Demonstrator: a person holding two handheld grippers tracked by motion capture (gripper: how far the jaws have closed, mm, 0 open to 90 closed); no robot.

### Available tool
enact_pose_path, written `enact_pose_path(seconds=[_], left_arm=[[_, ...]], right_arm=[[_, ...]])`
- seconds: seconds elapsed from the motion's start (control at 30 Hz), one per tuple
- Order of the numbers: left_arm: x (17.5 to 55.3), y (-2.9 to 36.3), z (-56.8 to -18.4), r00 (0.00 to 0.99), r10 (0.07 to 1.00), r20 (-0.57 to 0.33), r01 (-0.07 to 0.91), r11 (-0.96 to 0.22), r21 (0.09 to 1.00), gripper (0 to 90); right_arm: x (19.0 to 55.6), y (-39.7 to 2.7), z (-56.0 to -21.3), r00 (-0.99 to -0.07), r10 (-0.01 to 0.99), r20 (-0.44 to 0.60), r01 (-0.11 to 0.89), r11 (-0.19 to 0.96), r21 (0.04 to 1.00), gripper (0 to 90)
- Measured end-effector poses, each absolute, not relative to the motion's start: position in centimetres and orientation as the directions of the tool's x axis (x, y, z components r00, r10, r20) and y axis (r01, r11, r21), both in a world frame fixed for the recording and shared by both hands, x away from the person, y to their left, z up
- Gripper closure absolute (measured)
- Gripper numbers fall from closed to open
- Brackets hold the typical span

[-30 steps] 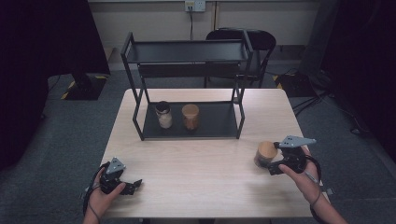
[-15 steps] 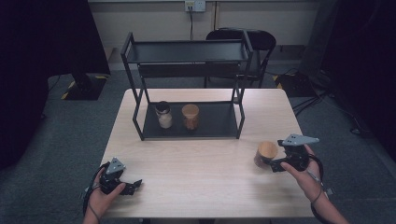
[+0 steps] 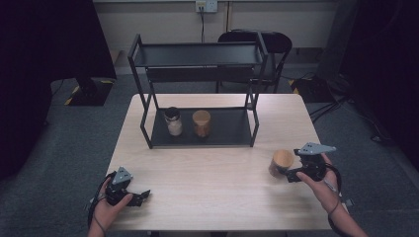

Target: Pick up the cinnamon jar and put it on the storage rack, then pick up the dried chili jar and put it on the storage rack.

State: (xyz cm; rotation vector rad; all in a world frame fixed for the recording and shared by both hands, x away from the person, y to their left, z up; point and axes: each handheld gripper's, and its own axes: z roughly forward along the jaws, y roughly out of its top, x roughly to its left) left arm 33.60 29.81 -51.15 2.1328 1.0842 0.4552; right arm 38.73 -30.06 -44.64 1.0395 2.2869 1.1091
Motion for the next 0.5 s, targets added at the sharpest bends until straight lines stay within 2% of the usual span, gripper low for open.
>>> enact_pose_path(seconds=[0.5], left_arm=[[33.6,29.8,-51.1,0.59,0.808,-0.001,0.565,-0.412,0.715,0.2]], right_arm=[[38.9,-30.1,-46.1,-0.639,0.769,-0.002,0.475,0.397,0.785,1.7]])
